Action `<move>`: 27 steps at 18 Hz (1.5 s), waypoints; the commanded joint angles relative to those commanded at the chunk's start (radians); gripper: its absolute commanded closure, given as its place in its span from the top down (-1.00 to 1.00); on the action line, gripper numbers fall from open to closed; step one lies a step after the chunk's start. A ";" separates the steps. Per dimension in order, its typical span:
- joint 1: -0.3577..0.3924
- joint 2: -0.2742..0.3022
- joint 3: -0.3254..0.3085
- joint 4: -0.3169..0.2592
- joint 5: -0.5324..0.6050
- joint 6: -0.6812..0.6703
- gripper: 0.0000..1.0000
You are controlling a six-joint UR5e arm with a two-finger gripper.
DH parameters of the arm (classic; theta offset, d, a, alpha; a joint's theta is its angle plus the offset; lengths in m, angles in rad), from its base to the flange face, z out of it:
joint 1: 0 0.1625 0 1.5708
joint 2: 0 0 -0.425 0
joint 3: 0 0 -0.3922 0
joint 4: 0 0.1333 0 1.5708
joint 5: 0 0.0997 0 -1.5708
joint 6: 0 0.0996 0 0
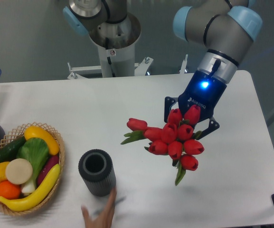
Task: Place the flowers on the table
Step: 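Lower the held red tulips down onto the table surface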
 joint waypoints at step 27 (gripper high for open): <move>-0.318 -0.251 -0.009 -0.017 0.993 0.308 -0.35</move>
